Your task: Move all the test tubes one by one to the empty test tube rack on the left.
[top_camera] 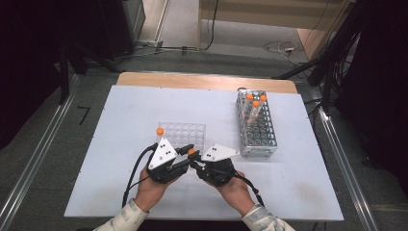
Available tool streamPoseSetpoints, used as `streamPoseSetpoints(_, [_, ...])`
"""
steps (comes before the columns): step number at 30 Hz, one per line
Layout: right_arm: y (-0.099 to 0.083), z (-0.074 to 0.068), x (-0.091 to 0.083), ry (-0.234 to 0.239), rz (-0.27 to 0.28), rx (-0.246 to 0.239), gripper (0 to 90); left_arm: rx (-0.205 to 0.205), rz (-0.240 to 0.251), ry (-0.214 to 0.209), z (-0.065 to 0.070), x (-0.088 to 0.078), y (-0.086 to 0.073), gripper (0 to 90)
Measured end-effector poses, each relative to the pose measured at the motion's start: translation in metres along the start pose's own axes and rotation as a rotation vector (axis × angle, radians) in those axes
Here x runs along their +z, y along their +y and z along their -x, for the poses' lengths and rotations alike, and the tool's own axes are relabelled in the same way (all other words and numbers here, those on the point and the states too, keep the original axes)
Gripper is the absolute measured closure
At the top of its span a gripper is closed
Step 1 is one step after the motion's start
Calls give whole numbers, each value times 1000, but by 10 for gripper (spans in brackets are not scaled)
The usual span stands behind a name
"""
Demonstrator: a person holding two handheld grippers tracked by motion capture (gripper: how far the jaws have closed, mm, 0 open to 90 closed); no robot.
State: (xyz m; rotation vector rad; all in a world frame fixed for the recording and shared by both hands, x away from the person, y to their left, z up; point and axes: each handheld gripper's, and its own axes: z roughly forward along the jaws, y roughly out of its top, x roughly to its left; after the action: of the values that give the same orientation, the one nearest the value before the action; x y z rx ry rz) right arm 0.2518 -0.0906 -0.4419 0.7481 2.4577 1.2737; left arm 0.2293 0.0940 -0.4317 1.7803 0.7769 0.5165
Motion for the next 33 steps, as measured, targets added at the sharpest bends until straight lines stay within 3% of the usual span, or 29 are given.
streamPoseSetpoints(2, [0, 0, 0, 2, 6, 1, 693, 8, -5, 3, 1, -1, 1, 706])
streamPoseSetpoints(7, [-1, -2, -2, 17, 20, -12, 443, 10, 6, 13, -3, -5, 5, 707])
streamPoseSetpoints(10, [-4, -1, -4, 5, 16, -11, 298, -9, 31, 31, -11, -12, 10, 707])
streamPoseSetpoints(15, [-10, 3, -10, -35, 31, -21, 241, -35, 60, 49, -21, -20, 19, 707])
streamPoseSetpoints(19, [-14, 9, -14, -60, 36, 4, 223, -44, 73, 76, -31, -24, 26, 707])
streamPoseSetpoints(25, [-17, 14, -16, -73, 33, 28, 223, -44, 90, 117, -42, -28, 35, 707])
streamPoseSetpoints(28, [-18, 15, -16, -74, 30, 38, 224, -42, 96, 161, -51, -28, 38, 707])
streamPoseSetpoints(33, [-19, 14, -15, -72, 25, 47, 226, -48, 93, 185, -59, -29, 38, 707])
